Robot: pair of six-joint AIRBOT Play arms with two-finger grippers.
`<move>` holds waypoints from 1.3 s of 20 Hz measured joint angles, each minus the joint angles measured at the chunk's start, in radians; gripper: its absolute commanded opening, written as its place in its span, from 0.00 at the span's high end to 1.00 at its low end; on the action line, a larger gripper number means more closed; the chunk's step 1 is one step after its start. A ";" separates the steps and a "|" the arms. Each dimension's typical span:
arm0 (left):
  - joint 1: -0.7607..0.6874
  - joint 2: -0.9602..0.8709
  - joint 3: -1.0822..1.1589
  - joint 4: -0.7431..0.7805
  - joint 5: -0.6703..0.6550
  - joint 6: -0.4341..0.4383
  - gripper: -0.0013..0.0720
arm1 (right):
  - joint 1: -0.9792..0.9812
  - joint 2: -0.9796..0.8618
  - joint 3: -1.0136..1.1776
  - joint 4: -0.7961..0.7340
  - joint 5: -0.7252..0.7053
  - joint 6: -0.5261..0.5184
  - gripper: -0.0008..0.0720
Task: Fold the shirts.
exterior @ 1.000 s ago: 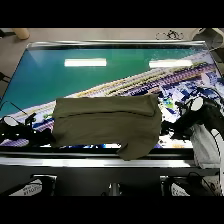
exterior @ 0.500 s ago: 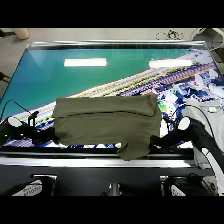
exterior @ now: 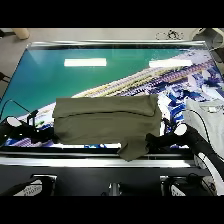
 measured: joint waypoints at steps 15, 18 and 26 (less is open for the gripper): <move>-0.010 -0.414 0.689 -0.172 0.014 -0.064 0.66 | -0.004 -0.489 0.914 -0.249 -0.023 0.093 0.72; -0.015 -0.523 0.755 -0.231 0.021 -0.080 0.16 | -0.007 -0.581 0.965 -0.195 -0.046 0.098 0.02; 0.026 -0.465 0.842 -0.298 -0.071 -0.005 0.17 | -0.166 -0.661 0.975 -0.126 0.223 -0.062 0.01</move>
